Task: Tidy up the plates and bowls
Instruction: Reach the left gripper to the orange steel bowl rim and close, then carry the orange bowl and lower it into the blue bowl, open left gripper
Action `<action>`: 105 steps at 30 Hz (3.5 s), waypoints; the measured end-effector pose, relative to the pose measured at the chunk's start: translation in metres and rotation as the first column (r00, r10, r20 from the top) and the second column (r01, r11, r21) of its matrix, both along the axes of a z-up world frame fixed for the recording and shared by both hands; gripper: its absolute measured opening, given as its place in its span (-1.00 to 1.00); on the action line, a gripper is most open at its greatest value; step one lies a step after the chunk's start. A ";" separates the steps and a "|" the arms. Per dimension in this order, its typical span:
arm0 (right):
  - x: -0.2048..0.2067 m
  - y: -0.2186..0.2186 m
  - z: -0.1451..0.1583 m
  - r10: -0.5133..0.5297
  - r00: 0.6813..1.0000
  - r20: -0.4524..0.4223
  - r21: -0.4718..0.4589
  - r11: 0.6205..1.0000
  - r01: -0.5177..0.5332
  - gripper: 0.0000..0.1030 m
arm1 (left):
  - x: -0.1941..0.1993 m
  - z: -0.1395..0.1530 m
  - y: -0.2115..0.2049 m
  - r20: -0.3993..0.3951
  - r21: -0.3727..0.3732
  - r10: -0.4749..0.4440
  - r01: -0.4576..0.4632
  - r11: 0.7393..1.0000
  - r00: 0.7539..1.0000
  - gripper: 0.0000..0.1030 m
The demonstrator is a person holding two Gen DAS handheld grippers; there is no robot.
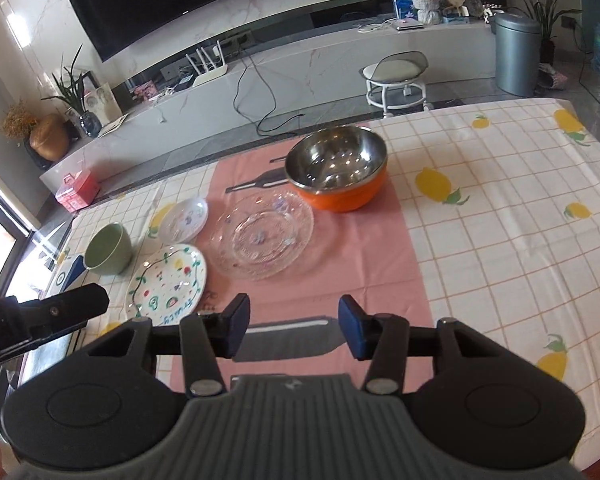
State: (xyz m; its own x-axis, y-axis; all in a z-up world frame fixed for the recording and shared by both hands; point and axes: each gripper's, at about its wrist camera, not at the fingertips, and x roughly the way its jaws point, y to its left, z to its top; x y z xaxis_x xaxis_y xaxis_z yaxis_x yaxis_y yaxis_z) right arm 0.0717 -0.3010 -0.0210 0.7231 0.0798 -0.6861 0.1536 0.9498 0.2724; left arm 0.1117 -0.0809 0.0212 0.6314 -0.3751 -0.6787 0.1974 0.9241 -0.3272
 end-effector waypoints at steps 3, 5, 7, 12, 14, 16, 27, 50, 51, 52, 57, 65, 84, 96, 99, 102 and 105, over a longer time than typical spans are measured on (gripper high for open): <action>0.013 -0.019 0.002 -0.032 0.999 0.002 -0.008 0.999 0.032 -0.04 | 0.014 0.001 -0.025 0.027 0.057 -0.047 0.045 0.997 0.999 -0.12; 0.023 -0.031 0.002 -0.045 0.999 -0.001 -0.012 0.999 0.045 -0.02 | 0.024 -0.001 -0.037 0.029 0.060 -0.072 0.070 0.996 0.997 -0.10; 0.032 -0.041 0.001 -0.056 0.998 -0.005 -0.015 0.998 0.056 -0.02 | 0.035 -0.004 -0.047 0.016 0.056 -0.087 0.086 0.995 0.996 -0.08; 0.057 -0.064 -0.007 -0.080 0.997 -0.014 -0.023 0.997 0.080 -0.02 | 0.064 -0.017 -0.069 0.009 0.065 -0.118 0.117 0.991 0.993 -0.08; 0.068 -0.073 -0.013 -0.090 0.996 -0.023 -0.022 0.996 0.090 -0.02 | 0.076 -0.020 -0.072 0.006 0.040 -0.108 0.108 0.993 0.994 -0.08; 0.078 -0.081 -0.019 -0.110 0.993 -0.035 -0.008 0.994 0.110 -0.03 | 0.089 -0.022 -0.077 0.013 0.018 -0.105 0.105 0.994 0.994 -0.07; 0.145 -0.098 -0.038 -0.168 0.984 -0.057 0.059 0.983 0.172 -0.06 | 0.158 -0.064 -0.111 -0.051 0.103 -0.066 0.071 0.992 0.997 -0.04; 0.188 -0.085 -0.072 -0.191 0.967 -0.170 0.085 0.974 0.208 -0.72 | 0.165 -0.092 -0.128 -0.129 0.231 -0.096 0.124 0.965 0.987 -0.73; 0.183 -0.084 -0.070 -0.186 0.968 -0.170 0.087 0.975 0.203 -0.73 | 0.159 -0.087 -0.128 -0.123 0.243 -0.093 0.121 0.962 0.988 -0.74; 0.178 -0.083 -0.068 -0.184 0.968 -0.169 0.090 0.975 0.201 -0.75 | 0.152 -0.083 -0.127 -0.119 0.247 -0.093 0.120 0.962 0.989 -0.75; 0.138 -0.074 -0.053 -0.162 0.976 -0.148 0.127 0.975 0.181 -0.79 | 0.108 -0.051 -0.117 -0.075 0.255 -0.064 0.081 0.964 0.995 -0.75; 0.059 -0.038 -0.019 -0.091 0.993 -0.077 0.142 0.985 0.101 -0.80 | 0.034 -0.009 -0.070 -0.011 0.197 0.021 -0.019 0.980 1.000 -0.75; -0.061 0.088 0.004 0.238 0.970 -0.054 0.138 0.964 -0.229 -0.83 | -0.102 0.003 0.081 -0.077 0.093 0.272 -0.265 0.960 0.959 -0.72; -0.068 0.114 -0.024 0.310 0.938 -0.153 0.163 0.944 -0.286 -0.86 | -0.128 -0.028 0.121 -0.194 0.020 0.301 -0.303 0.953 0.934 -0.68; -0.067 0.117 -0.028 0.310 0.936 -0.169 0.148 0.947 -0.286 -0.87 | -0.129 -0.036 0.124 -0.215 0.017 0.301 -0.305 0.952 0.929 -0.68; -0.065 0.117 -0.032 0.306 0.934 -0.182 0.148 0.948 -0.282 -0.87 | -0.128 -0.043 0.126 -0.231 -0.007 0.300 -0.310 0.951 0.926 -0.67; -0.061 0.113 -0.032 0.283 0.940 -0.193 0.157 0.954 -0.255 -0.87 | -0.119 -0.046 0.124 -0.227 -0.023 0.294 -0.307 0.952 0.928 -0.68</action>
